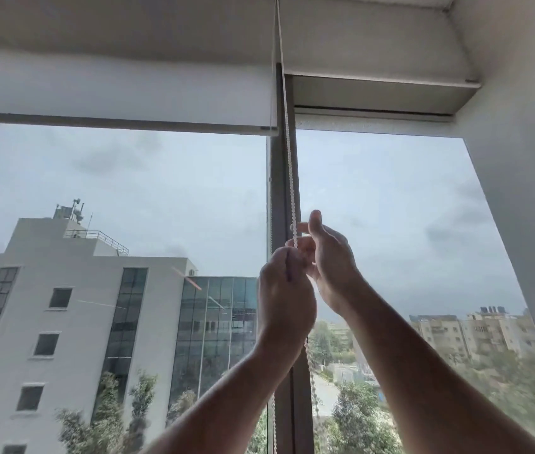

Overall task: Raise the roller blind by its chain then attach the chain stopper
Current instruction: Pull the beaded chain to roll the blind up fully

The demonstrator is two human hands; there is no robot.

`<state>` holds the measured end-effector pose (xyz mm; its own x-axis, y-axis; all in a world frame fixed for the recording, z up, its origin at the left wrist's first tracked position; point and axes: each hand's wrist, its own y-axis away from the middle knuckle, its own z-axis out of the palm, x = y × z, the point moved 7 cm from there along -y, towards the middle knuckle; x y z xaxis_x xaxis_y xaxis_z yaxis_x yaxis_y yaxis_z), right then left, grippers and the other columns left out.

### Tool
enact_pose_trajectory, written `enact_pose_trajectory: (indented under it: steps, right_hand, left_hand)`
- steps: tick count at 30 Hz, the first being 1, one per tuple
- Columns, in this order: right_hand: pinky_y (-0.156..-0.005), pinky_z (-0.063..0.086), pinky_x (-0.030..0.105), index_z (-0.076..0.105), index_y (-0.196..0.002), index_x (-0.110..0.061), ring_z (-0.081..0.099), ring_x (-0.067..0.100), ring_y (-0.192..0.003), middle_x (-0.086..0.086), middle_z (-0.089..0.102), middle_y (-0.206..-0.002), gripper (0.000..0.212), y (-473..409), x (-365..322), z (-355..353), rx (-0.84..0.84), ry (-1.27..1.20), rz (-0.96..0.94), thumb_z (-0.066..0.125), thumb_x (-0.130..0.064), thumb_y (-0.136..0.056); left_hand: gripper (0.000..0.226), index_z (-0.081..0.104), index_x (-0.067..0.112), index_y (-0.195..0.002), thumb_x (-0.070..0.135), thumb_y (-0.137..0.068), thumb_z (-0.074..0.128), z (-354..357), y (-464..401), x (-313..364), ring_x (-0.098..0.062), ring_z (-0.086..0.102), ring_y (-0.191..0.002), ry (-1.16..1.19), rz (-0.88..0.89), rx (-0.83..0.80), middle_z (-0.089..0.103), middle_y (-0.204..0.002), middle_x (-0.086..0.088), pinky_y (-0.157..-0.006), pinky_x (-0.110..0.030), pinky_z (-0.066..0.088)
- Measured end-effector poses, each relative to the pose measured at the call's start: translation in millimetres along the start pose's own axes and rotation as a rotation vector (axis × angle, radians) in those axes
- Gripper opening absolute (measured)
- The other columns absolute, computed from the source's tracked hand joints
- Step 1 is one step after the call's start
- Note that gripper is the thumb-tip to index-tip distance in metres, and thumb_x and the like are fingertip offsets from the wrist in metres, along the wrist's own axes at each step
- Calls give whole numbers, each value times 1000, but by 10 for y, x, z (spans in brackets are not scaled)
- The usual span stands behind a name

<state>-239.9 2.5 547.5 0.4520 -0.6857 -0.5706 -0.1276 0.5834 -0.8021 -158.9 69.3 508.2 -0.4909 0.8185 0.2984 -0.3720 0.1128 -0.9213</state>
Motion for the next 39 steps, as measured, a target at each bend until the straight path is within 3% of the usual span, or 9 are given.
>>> enact_pose_trajectory:
  steps: [4, 8, 15, 19, 22, 26, 32, 35, 39]
  right_hand:
    - [-51, 48, 28, 63, -106, -2, 52, 14, -52, 4, 57, -66, 47, -187, -216, 232, -27, -62, 22, 38, -42, -104]
    - [-37, 25, 21, 64, -86, -10, 28, 8, -33, -5, 35, -53, 40, -316, -262, 297, 129, -74, 38, 35, -32, -104]
    - [-35, 22, 20, 56, -71, -12, 27, 12, -26, -4, 39, -44, 33, -169, -392, 289, 208, -58, -155, 33, -3, -93]
    - [-41, 27, 26, 56, -62, -18, 30, 15, -30, -6, 33, -35, 38, -6, -311, 334, 199, -18, -198, 35, -8, -91]
    - [-50, 33, 34, 63, -56, -25, 36, 22, -44, -1, 40, -47, 39, 125, -167, 337, 217, 28, -219, 39, -21, -87]
    - [-44, 34, 24, 61, -58, -18, 43, 11, -42, -8, 47, -44, 43, 294, -58, 292, 213, 31, -262, 44, -19, -98]
    - [-48, 26, 28, 59, -64, -22, 32, 12, -45, -14, 41, -41, 40, 606, 275, 333, 206, 162, -381, 44, -25, -101]
    - [-47, 25, 30, 58, -69, -19, 31, 17, -43, -9, 38, -43, 38, 740, 452, 321, 192, 157, -361, 43, -33, -100]
    - [-39, 22, 23, 57, -64, -14, 27, 13, -34, 3, 33, -43, 44, 777, 646, 302, 63, -42, -188, 44, -26, -103]
  left_hand:
    - [32, 60, 17, -72, 12, -99, 44, 0, 390, -227, -3, 43, -47, -59, -20, -27, 50, -52, 10, -45, -15, 29]
    - [32, 59, 19, -73, 12, -100, 44, -18, 511, -323, -4, 39, -46, -45, -45, -63, 53, -50, 18, -47, -18, 29]
    - [32, 65, 17, -70, 28, -90, 43, -124, 357, -393, -9, 31, -39, 139, -151, -219, 40, -41, 8, -43, -27, 27]
    - [41, 67, 16, -83, 27, -103, 33, -243, 140, -486, -26, 64, -66, 142, -313, -220, 69, -71, -7, -61, -36, 53]
    - [51, 67, 16, -104, 44, -103, 24, -318, -106, -508, -26, 68, -90, 77, -372, -180, 73, -93, -10, -80, -41, 54]
    - [56, 62, 13, -117, 53, -100, 27, -269, -481, -272, -22, 69, -95, 44, -292, -213, 72, -103, -11, -73, -35, 57]
    - [45, 57, 8, -111, 44, -103, 32, 79, -877, 154, -19, 62, -67, 97, -330, -336, 60, -78, -9, -55, -28, 52]
    - [29, 56, 12, -91, 28, -103, 36, 178, -854, 202, -8, 38, -34, 228, -418, -243, 42, -49, 5, -37, -16, 32]
    - [35, 49, 18, -63, 16, -95, 35, 134, -752, 162, -15, 32, -33, 97, -255, -121, 36, -36, 10, -44, -22, 25]
